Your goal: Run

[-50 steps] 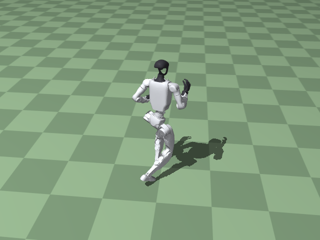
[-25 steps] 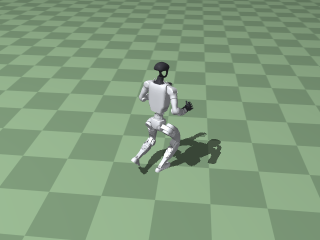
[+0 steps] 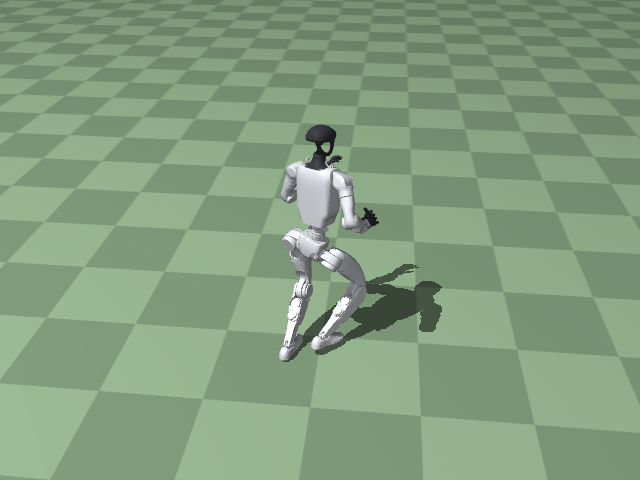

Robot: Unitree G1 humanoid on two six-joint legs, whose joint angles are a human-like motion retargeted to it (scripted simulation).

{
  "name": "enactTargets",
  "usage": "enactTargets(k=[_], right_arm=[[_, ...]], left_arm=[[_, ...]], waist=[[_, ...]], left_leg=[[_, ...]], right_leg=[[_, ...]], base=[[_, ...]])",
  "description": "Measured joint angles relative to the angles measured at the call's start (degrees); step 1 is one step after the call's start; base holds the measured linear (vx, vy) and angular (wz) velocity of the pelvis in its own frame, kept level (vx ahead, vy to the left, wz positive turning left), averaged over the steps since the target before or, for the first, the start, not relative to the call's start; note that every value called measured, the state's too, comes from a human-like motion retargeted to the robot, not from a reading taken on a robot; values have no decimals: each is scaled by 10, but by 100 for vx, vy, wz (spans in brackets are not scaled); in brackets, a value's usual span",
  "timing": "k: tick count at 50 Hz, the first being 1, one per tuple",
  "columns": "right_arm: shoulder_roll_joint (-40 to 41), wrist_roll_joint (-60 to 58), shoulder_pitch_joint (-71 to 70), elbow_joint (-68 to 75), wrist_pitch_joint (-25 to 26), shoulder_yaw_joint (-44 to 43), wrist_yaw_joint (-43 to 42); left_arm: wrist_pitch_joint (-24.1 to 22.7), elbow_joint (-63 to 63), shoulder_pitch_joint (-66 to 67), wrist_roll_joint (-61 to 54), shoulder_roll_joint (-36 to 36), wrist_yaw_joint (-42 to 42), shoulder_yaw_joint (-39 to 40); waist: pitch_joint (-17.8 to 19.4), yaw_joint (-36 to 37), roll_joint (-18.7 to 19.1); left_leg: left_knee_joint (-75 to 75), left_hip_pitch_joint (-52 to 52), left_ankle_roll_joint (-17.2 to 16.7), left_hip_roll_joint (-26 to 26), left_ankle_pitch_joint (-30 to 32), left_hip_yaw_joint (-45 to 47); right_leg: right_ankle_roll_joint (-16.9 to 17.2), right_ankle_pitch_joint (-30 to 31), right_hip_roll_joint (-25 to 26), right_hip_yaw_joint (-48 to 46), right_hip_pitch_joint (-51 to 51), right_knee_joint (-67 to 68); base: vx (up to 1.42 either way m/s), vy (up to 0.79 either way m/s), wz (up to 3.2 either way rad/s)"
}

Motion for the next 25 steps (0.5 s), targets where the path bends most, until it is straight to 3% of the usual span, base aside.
enactTargets(k=[3,5,7,9,13,15,18,21,23,25], right_arm=[[-22,35,71,-7,-4,-19,10],[-24,50,93,-15,-3,-32,5],[-22,48,86,-22,-4,-37,-9],[-17,31,51,-31,0,-37,-28],[1,-27,-121,-37,28,-38,-85],[10,-29,-210,-55,29,-38,-112],[16,-4,-271,-107,10,-33,-130],[19,4,-275,-149,-11,-24,-124],[24,-2,-259,-159,-17,-16,-117],[30,-16,-226,-148,-12,-7,-107]], left_arm=[[-35,-22,-27,-15,4,-13,-22],[-55,-35,-30,-17,7,-20,-37],[-59,-39,-22,-17,3,-29,-55],[-48,-25,3,-15,-1,-41,-68],[-12,20,58,-3,5,-75,-70],[-15,14,101,-14,16,-93,-52],[-32,-9,185,-48,38,-107,-21],[-39,-21,236,-75,39,-101,0],[-38,-28,240,-76,32,-87,7],[-38,-37,223,-60,21,-70,10]], waist=[[-29,1,105],[-42,5,148],[-39,15,163],[-30,41,169],[-11,130,183],[-11,161,166],[-10,161,85],[-20,152,24],[-18,141,1],[-10,125,-15]], left_leg=[[57,49,-97,133,92,-7],[142,47,-132,203,162,-11],[254,40,-128,252,201,-11],[368,12,-102,300,197,-7],[514,-154,-26,398,84,-17],[479,-245,-8,383,33,-13],[272,-300,-16,247,19,43],[47,-303,-32,113,41,74],[23,-288,-14,64,41,76],[87,-273,21,42,13,71]], right_leg=[[-3,11,162,-73,-19,-217],[-8,22,232,-92,-22,-299],[-35,13,256,-95,-16,-263],[-71,-3,274,-89,-3,-203],[-109,-3,323,-72,51,-198],[-92,-3,315,-50,96,-212],[-15,14,203,-26,184,-196],[56,101,98,-23,237,-160],[75,150,47,-20,249,-89],[69,174,-1,-17,240,14]], base=[[9,-8,-81],[-2,-11,-19],[-6,-7,-4],[-11,-5,-31],[-10,-4,-45],[4,3,31],[13,7,139],[5,9,114],[-3,6,38],[-4,-2,9]])
